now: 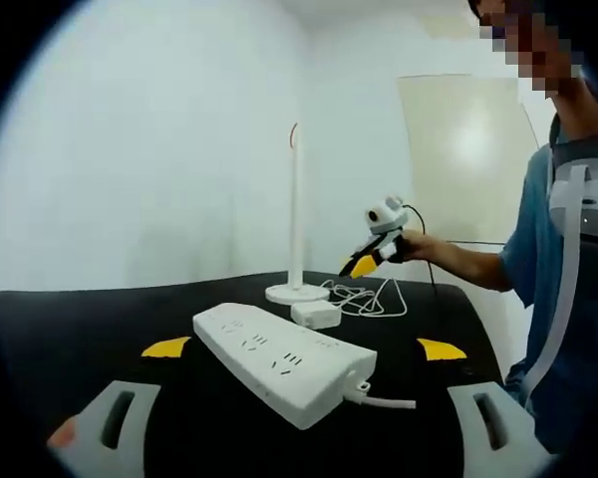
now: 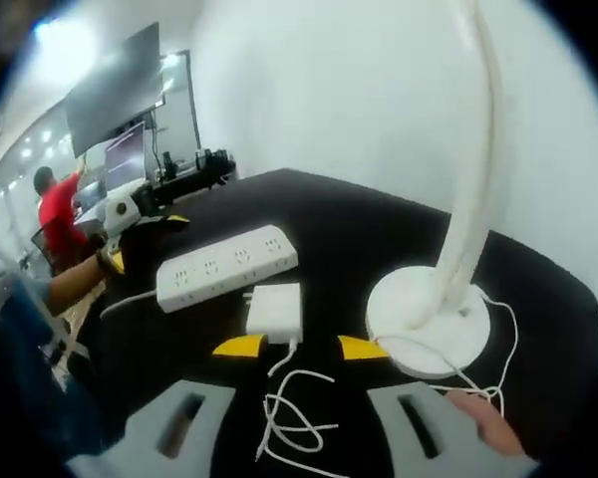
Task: Insert the desk lamp plug into the socket, turn on the power strip switch, turn on the lamp switch, then turn off the lamp switch, turn off the power strip switch, and remove the plug from the socket.
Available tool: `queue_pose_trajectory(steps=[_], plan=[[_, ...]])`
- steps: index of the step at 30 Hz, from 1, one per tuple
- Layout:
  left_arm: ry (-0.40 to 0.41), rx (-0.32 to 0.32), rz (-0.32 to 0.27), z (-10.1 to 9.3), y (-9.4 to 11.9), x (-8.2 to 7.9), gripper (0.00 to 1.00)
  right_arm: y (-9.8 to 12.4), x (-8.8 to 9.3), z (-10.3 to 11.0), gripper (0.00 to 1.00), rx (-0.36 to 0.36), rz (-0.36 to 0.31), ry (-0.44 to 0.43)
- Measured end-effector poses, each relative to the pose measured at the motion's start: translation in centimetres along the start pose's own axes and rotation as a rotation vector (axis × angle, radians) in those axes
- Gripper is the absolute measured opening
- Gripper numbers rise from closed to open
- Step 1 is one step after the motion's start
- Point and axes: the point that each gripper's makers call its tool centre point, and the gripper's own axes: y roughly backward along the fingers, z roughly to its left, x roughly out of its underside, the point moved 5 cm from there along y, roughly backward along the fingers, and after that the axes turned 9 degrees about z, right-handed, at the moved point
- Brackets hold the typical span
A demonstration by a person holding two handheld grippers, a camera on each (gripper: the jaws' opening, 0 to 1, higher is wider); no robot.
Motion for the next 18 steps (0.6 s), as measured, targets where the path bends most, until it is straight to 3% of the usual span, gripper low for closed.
queue_pose_trajectory(steps=[10,18], plan=[[0.001,-0.01,-0.033,0.2,0.5,0.0,0.84,-3.0,0.9,0.0,0.23,-0.037,0.135,-0.014],[-0.007,-0.005,-0.033,0.0,0.4,0.1,0.84,-4.5,1.0,0.0,0.19,-0.066,0.18,-0.027]])
